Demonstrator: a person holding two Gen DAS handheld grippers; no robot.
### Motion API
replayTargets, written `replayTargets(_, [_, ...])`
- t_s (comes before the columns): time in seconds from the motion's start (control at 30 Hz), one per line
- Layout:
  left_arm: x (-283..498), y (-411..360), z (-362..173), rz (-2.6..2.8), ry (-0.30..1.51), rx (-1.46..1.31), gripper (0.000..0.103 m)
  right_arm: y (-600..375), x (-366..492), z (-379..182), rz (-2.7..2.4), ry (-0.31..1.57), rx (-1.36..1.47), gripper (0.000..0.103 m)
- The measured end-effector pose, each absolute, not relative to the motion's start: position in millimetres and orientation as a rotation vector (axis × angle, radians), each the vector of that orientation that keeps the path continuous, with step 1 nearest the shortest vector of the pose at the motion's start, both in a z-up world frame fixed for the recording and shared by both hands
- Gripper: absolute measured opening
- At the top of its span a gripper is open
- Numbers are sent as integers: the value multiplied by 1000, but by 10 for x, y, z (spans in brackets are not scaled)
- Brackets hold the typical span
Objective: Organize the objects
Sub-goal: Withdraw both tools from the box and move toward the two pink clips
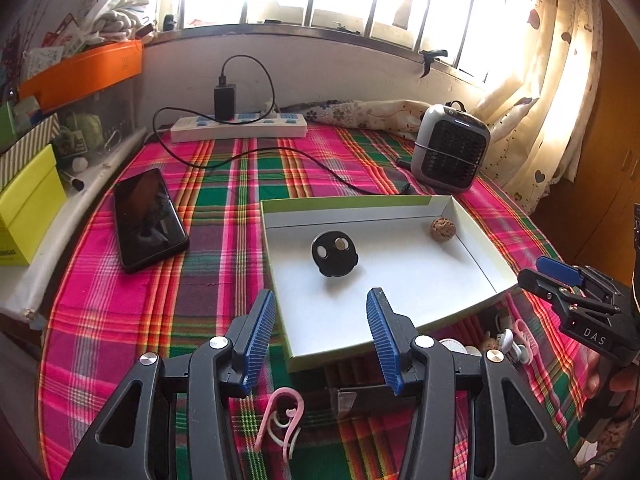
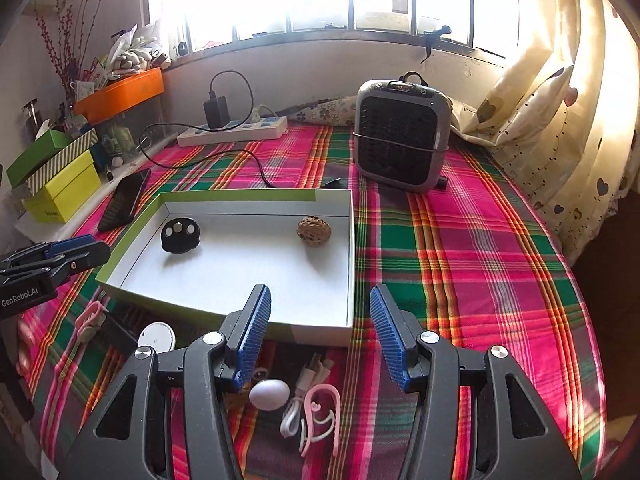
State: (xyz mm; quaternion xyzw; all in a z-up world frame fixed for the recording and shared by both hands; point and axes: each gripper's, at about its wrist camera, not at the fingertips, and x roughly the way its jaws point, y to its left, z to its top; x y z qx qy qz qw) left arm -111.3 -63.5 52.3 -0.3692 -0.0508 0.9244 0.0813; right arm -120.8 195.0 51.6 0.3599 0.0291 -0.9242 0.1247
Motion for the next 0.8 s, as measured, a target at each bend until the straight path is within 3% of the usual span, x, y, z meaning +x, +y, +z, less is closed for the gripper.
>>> replayTargets(0.8, [-654,-1041,265,2799,-265,-1147,46,2268,-751,290,-2726,88,1115,53])
